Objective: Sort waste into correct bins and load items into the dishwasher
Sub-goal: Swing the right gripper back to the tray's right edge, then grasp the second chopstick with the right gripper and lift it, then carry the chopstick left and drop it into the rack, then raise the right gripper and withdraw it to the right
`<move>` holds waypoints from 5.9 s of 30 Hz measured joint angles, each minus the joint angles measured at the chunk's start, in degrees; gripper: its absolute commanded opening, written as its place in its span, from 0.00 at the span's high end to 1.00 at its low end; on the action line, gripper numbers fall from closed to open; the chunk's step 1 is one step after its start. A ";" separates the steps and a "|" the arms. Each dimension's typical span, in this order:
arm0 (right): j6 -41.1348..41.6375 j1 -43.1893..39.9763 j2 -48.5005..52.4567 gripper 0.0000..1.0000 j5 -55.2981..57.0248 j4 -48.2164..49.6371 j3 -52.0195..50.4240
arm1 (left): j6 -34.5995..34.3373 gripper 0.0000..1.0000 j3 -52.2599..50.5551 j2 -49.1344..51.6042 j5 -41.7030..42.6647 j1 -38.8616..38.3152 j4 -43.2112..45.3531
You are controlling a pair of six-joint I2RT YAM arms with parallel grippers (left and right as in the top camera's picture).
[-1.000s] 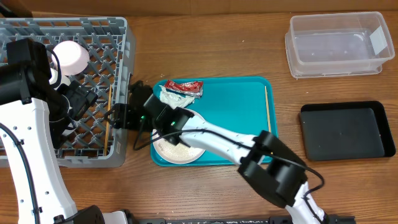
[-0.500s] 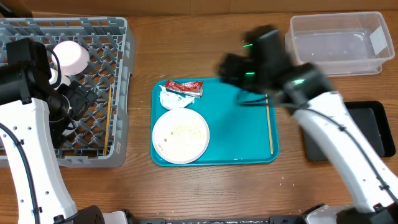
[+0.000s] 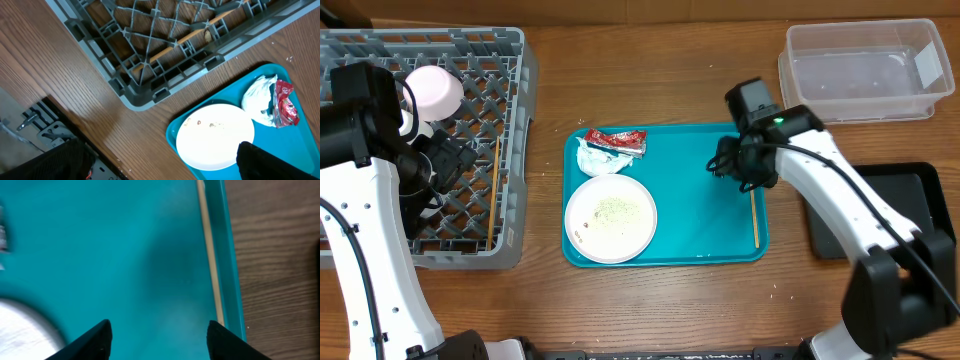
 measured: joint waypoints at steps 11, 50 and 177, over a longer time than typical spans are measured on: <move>-0.59 0.00 6.29 0.37 6.69 3.28 -1.36 | 0.00 0.00 0.00 0.00 0.00 0.00 0.00; -9.68 -6.23 7.30 0.39 -2.01 10.34 -6.12 | 0.00 0.00 0.00 0.00 0.00 0.00 0.00; 14.34 2.71 -5.31 0.00 14.08 -38.07 50.60 | 0.00 0.00 0.00 0.00 0.00 0.00 -0.02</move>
